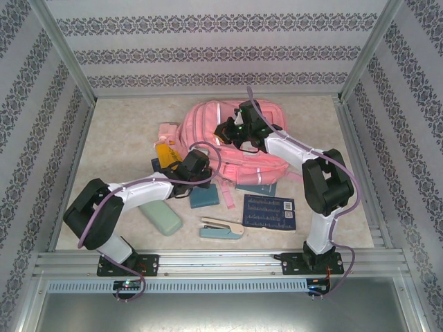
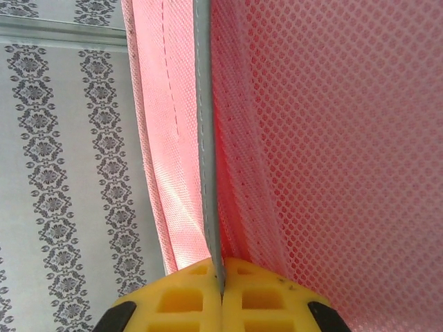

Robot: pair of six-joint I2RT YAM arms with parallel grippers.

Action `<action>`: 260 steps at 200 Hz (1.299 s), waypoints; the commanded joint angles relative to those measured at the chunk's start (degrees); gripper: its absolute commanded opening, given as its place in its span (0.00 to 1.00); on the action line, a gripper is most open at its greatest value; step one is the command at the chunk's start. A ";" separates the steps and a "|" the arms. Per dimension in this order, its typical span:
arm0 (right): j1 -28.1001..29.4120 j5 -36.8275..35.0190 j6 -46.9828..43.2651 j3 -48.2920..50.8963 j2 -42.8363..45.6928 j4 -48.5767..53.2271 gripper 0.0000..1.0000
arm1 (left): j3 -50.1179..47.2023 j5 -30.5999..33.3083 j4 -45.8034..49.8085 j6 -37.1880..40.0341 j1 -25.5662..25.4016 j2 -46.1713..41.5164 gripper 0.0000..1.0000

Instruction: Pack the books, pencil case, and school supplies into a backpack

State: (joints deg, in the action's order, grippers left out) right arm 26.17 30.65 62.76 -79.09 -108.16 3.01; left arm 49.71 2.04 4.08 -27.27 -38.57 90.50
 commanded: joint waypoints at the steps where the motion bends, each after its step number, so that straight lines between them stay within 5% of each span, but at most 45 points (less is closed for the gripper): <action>1: 0.90 -1.10 0.60 -1.10 -0.79 1.32 0.00 | -0.43 -5.00 -2.14 -1.95 -0.33 1.62 0.18; 24: 1.23 -1.44 3.51 -1.72 -1.17 1.44 0.00 | -0.30 -6.42 -4.05 -4.32 -2.29 3.45 0.35; 78: 0.86 -1.40 11.76 -1.20 -3.93 -0.41 0.00 | 3.03 -5.54 -3.57 -4.20 -5.98 7.69 0.48; 185: -1.82 -2.39 16.84 1.44 -10.25 -3.41 0.00 | 13.69 4.77 7.48 -3.56 -6.52 13.45 0.53; 260: -2.49 0.22 17.82 1.83 -13.87 -5.58 0.00 | 14.89 -1.37 5.86 -3.25 -6.70 16.79 0.51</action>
State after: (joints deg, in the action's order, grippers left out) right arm 24.88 31.20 78.32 -78.56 -119.07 -4.16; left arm 63.16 2.81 8.40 -30.70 -44.58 106.30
